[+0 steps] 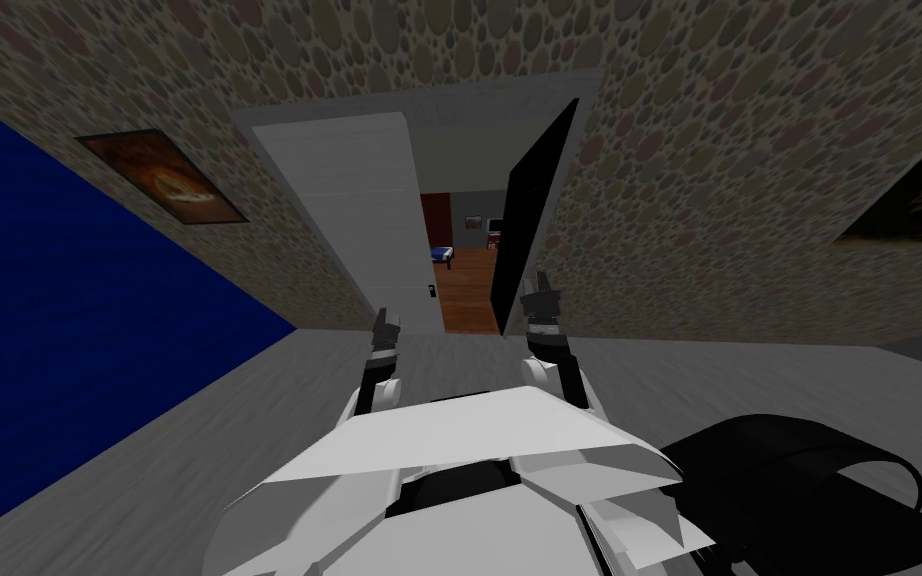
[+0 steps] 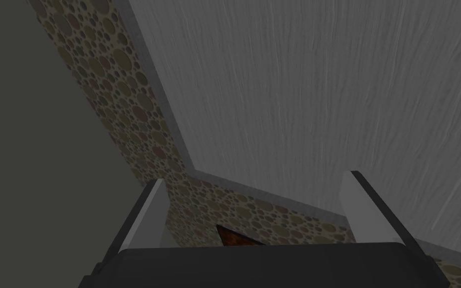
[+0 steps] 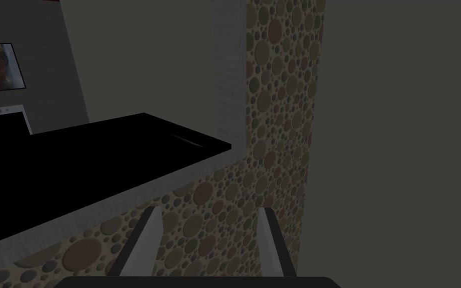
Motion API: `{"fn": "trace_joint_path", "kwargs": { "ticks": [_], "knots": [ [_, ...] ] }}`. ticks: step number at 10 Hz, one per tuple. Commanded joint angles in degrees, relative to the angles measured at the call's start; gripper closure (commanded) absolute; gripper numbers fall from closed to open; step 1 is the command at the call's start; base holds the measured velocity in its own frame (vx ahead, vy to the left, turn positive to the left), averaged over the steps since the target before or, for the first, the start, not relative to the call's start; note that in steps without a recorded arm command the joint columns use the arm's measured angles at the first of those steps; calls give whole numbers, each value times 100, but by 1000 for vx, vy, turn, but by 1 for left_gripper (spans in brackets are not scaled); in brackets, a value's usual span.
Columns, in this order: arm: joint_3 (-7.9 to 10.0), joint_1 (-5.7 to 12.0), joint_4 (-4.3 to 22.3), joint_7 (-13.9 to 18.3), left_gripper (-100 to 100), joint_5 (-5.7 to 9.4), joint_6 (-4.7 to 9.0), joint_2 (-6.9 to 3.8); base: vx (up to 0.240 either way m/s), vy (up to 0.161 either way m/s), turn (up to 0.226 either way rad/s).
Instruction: Push the door open
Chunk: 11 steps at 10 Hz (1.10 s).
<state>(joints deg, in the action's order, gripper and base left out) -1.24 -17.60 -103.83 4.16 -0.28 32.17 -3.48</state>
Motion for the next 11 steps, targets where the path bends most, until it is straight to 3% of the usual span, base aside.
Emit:
{"fn": "trace_joint_path", "kwargs": {
  "ticks": [1, 3, 8, 11],
  "knots": [
    [15, 115, 286, 14, -100, -30, 92, -23, 72, 18, -4],
    [22, 194, 504, 20, -100, -52, 130, -34, 78, 16, -3],
    [58, 606, 1479, 55, -100, -169, 330, -68, 88, 23, -5],
    [73, 774, 1905, 69, -100, -216, 411, -74, 75, 15, -3]
  ]
}}
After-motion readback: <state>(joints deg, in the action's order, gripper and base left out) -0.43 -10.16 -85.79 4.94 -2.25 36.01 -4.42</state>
